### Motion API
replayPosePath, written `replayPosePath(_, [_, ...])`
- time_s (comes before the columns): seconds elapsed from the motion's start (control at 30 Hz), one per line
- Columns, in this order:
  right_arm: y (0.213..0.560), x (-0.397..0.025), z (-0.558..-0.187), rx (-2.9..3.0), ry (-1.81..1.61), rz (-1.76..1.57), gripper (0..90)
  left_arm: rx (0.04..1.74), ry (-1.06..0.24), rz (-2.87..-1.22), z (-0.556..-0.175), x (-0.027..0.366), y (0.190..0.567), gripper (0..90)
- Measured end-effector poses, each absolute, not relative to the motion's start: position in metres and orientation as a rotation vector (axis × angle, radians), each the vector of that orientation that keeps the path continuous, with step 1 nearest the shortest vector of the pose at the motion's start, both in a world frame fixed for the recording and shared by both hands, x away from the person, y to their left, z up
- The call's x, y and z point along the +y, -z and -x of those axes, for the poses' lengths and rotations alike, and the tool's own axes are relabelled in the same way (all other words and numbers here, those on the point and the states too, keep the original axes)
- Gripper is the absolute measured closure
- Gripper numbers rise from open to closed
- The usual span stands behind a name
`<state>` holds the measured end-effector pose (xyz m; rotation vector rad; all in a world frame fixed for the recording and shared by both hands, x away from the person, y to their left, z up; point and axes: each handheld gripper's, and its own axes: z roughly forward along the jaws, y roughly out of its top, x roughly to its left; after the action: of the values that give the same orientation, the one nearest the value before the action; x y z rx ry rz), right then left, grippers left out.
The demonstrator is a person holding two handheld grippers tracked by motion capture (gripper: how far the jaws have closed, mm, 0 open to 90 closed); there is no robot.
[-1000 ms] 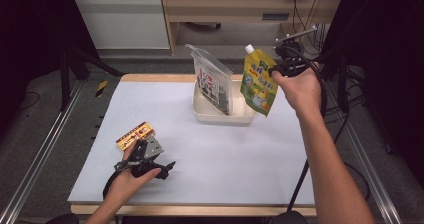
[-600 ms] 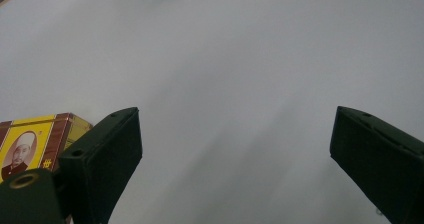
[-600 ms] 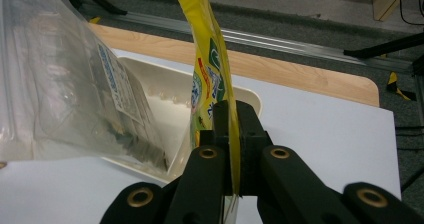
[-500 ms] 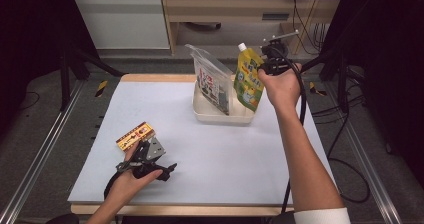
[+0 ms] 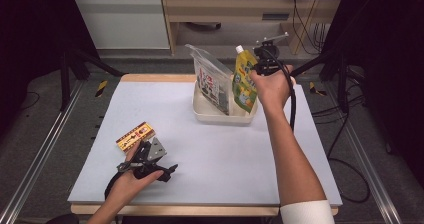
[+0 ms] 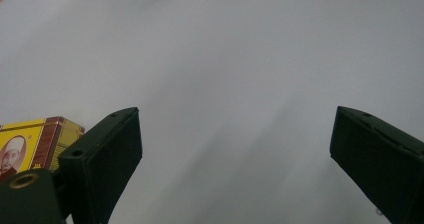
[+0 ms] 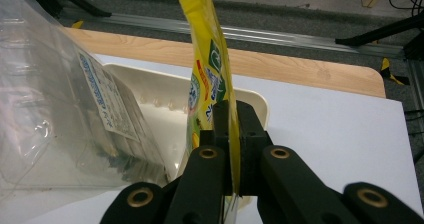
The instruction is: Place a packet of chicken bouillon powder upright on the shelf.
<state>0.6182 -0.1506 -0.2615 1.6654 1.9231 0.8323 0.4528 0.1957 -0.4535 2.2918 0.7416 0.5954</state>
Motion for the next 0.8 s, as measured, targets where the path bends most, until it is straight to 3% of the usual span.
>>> replayPosePath(0.8, [0.265,-0.141,-0.630,1.916,-0.857,-1.700,90.0,0.723,-0.570,-2.323,-0.452,0.188,0.458,6.4])
